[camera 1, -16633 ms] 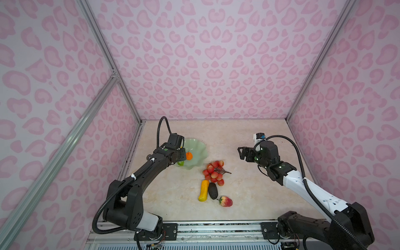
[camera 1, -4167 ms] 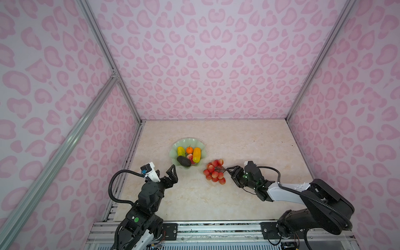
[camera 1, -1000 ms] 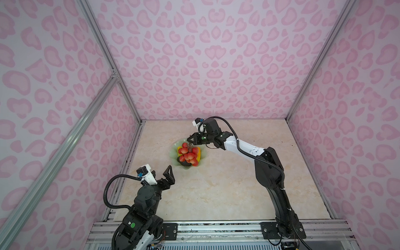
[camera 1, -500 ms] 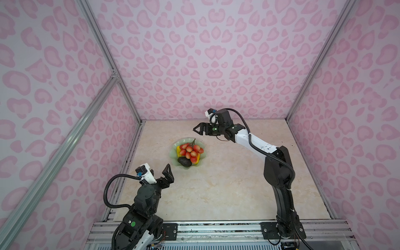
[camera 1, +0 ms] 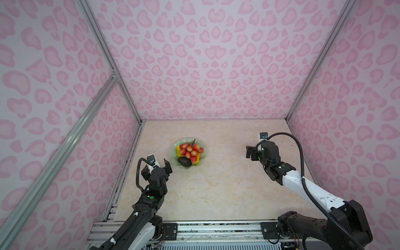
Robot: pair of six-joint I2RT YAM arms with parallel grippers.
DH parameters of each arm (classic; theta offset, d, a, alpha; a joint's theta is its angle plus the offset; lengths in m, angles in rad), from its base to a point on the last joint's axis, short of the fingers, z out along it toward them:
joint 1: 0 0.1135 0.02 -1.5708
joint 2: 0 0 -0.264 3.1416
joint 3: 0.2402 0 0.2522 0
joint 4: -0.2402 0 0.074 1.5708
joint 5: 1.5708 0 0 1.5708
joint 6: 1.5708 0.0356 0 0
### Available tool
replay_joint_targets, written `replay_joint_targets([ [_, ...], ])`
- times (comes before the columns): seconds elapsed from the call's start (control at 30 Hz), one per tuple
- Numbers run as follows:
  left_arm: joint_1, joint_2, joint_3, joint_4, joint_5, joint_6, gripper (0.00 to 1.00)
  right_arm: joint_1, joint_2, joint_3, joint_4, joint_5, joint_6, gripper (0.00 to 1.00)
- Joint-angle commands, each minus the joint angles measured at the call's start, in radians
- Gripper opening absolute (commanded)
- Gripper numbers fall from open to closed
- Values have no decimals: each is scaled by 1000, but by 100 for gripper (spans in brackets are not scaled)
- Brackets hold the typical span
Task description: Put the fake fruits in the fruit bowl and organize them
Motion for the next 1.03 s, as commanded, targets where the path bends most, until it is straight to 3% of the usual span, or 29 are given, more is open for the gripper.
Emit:
replay_joint_targets([
  [0.0, 97, 115, -15, 264, 115, 26, 96, -58, -38, -151, 286, 228, -105, 99],
  [0.1, 143, 267, -12, 399, 140, 73, 96, -141, 30, -203, 398, 242, -94, 99],
  [0.13, 149, 295, 21, 363, 155, 62, 96, -176, 68, -210, 447, 216, -92, 99],
  [0.27, 180, 412, 48, 513, 277, 81, 96, -254, 219, -316, 828, 106, -144, 99],
  [0.33, 204, 523, 70, 592, 314, 83, 96, -267, 322, -319, 924, 44, -157, 99],
  [0.4, 196, 613, 76, 681, 346, 117, 96, -261, 449, -342, 1148, 2, -207, 100],
  [0.5, 190, 606, 74, 667, 323, 115, 96, -263, 387, -274, 897, 39, -168, 100],
  [0.57, 189, 610, 74, 670, 323, 117, 96, -260, 424, -311, 1042, 57, -173, 100],
  [0.73, 187, 607, 77, 660, 318, 118, 97, -261, 388, -271, 895, 74, -153, 100],
  [1.0, 187, 605, 76, 661, 317, 118, 97, -289, 385, -268, 886, 5, -147, 100],
])
